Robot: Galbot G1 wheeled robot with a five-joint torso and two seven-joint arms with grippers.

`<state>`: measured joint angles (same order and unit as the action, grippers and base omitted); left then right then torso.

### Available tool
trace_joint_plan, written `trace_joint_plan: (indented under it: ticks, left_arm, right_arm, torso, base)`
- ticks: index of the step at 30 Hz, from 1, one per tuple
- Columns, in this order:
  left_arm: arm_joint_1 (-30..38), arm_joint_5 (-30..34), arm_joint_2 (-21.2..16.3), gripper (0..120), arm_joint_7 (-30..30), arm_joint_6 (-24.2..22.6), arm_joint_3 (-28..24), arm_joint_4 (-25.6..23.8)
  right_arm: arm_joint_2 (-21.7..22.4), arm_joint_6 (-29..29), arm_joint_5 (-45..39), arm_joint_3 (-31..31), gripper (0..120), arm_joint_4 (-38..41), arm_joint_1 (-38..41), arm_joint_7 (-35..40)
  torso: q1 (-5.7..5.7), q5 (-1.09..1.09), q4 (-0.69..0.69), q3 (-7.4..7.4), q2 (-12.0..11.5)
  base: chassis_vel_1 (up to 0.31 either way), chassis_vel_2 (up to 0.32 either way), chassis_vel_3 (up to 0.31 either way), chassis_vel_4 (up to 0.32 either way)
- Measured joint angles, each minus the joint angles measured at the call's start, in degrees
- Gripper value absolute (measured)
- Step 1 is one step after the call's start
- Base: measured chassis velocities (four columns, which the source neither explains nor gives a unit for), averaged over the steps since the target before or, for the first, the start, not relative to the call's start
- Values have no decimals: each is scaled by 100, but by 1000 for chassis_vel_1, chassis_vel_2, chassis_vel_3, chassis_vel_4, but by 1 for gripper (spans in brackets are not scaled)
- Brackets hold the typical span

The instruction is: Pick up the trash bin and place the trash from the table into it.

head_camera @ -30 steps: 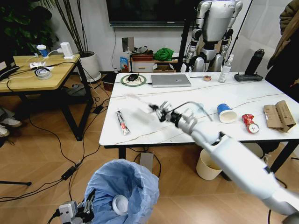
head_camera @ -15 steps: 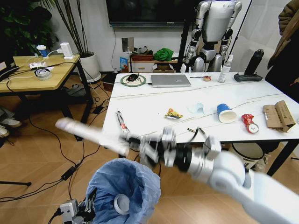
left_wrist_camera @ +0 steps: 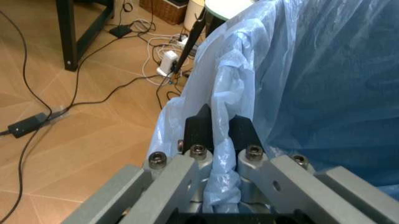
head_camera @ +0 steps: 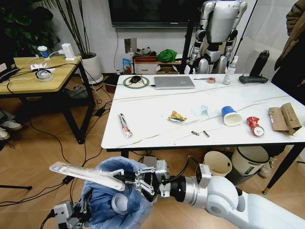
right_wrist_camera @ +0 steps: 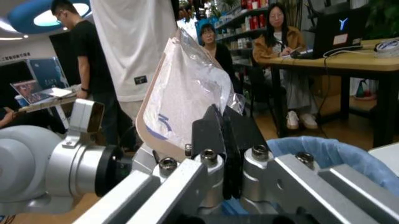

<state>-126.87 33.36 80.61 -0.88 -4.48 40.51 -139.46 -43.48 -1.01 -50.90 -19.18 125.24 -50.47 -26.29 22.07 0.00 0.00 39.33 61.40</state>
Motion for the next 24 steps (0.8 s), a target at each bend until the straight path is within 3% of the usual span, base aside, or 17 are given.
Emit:
trace_joint_plan:
  ticks: [3,7,19,20,24]
  left_arm:
    - [-5,32,-7,0,3,-2,12,-11]
    - [-6,61,-21,0,8,-9,14,-15]
    - [31,68,-27,0,18,-30,-50,50]
    - [31,68,-27,0,18,-30,-50,50]
    - [36,59,-31,0,17,-30,-80,75]
  right_arm:
    - [-64,42,105,-73,0,-121,0,2]
    - [-67,123,256,-83,11,-291,-16,-61]
    - [-83,330,428,272,60,-433,-122,-123]
    - [-83,330,428,272,60,-433,-122,-123]
    - [-373,229,247,509,76,-489,195,425]
  torso:
    - [0,0,0,0,0]
    - [0,0,1,0,0]
    - [0,0,-1,0,0]
    - [0,0,-1,0,0]
    - [0,0,0,0,0]
  base:
    - [0,0,0,0]
    - [0,0,0,0]
    - [0,0,0,0]
    - [0,0,0,0]
    - [0,0,0,0]
